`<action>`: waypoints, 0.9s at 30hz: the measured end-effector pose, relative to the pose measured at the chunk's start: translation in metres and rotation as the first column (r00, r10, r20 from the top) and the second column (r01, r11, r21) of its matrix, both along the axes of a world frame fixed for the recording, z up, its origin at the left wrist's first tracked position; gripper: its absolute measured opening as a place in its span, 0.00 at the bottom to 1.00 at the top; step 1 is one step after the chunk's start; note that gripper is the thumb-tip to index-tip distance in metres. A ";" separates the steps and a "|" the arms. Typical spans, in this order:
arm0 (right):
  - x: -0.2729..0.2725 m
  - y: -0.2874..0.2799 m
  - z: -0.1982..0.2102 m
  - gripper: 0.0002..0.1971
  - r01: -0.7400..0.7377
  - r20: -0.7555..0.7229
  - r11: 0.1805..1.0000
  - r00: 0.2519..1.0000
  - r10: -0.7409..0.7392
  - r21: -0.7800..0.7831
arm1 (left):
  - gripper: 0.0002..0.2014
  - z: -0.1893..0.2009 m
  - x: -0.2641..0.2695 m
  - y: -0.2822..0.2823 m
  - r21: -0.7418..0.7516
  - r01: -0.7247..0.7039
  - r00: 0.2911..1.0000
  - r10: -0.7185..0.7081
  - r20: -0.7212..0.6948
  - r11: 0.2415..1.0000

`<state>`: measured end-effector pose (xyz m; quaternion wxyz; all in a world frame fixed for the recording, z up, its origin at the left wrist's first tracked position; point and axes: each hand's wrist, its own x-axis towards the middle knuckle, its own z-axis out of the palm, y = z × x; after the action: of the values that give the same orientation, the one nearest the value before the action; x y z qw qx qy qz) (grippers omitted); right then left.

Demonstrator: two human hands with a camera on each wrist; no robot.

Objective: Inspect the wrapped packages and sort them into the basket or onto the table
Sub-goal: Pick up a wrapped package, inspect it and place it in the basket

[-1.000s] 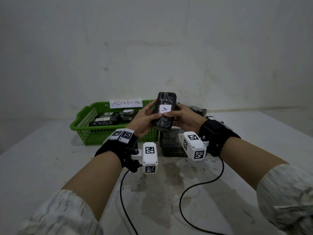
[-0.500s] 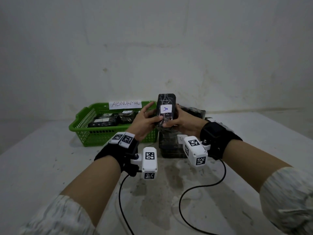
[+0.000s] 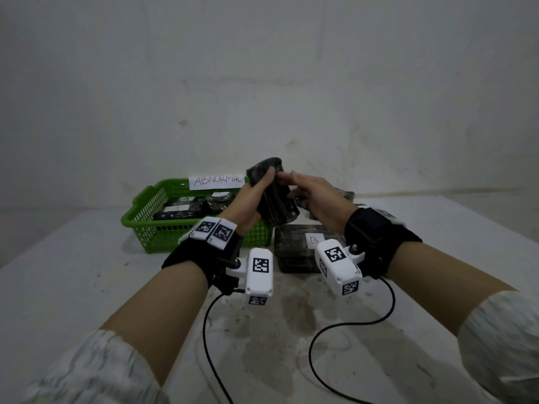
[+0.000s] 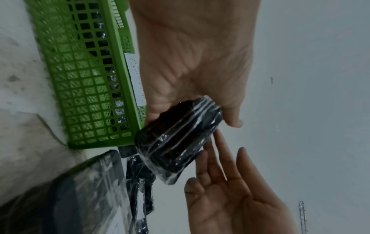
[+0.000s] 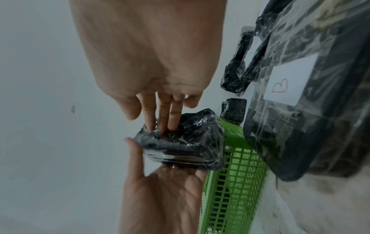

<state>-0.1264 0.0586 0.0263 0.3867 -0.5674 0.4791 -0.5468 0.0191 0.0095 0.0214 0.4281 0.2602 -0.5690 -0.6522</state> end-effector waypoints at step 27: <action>0.038 0.007 -0.008 0.28 0.057 -0.178 0.995 0.983 -0.041 0.085 | 0.21 0.000 -0.009 0.000 0.013 -0.166 0.985 0.167 -0.037 0.986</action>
<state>-0.0886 0.0655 0.0181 0.3542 -0.5837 0.5492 -0.4818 0.0104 0.0091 0.0209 0.4904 0.2966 -0.5338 -0.6217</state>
